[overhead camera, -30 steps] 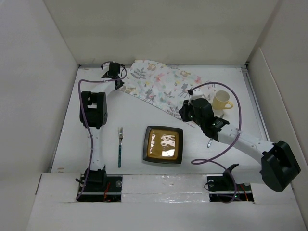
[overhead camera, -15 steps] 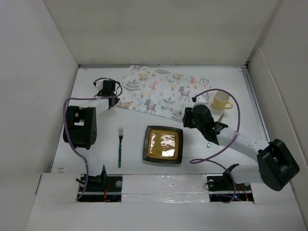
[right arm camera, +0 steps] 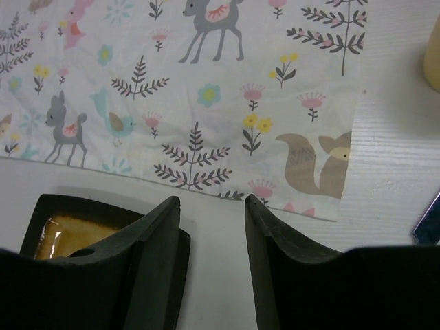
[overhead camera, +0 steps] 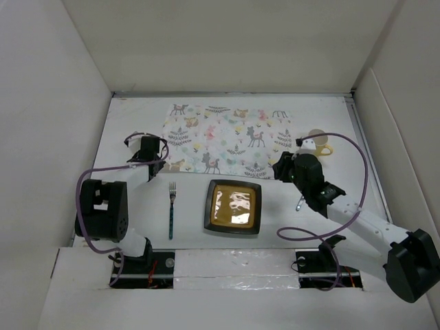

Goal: Set the dinner table for one person

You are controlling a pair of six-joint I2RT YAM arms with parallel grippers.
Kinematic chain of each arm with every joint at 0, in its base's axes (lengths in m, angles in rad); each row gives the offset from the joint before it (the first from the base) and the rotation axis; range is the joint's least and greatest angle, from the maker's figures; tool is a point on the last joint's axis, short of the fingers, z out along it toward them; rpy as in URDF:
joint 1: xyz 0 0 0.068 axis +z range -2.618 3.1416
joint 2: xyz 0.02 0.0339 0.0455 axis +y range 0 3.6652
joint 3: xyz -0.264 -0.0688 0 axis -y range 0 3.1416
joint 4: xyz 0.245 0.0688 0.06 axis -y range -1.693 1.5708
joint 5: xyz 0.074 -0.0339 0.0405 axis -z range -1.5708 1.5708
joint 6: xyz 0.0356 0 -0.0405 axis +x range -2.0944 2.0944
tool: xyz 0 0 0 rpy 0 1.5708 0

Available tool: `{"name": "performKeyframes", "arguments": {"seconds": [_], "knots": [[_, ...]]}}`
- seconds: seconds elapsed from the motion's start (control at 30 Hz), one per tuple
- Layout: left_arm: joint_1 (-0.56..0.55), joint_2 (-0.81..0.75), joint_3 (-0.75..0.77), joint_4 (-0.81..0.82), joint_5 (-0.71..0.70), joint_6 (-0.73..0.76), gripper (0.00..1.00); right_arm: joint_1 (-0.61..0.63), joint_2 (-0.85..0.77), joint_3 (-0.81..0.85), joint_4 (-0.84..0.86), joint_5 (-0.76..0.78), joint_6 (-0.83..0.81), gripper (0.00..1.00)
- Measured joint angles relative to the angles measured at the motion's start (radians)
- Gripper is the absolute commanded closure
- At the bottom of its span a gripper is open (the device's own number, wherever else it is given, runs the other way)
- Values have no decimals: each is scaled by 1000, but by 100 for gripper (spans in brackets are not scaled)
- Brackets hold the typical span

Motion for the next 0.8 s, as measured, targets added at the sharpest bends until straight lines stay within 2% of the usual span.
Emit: {"name": "performKeyframes", "arguments": {"seconds": [0.4,0.5,0.57,0.6,0.63,0.7,0.73,0.8], "knots": [[0,-145,-82,-4,-26,-14,99,-5,-27,-13,-2,-12,18,53],[0,-145,-82,-3,-24,-14,99,-5,-56,-16,-3,-16,18,58],[0,-147,-86,-2,-23,-15,94,-5,-86,-23,-2,-16,18,61],[-1,-150,-91,-2,-24,-14,85,-5,-100,-26,-3,-16,19,63],[-3,-154,-95,-3,-26,-14,81,-5,-112,-27,-3,-19,19,70],[-3,-165,-100,-10,-28,-19,78,-5,-125,-27,-2,-29,18,78],[-3,-170,-100,-10,-28,-20,78,-5,-127,-27,-1,-33,20,89],[-5,-190,-100,-12,-27,-24,78,-5,-125,-27,-3,-40,20,98]]}}
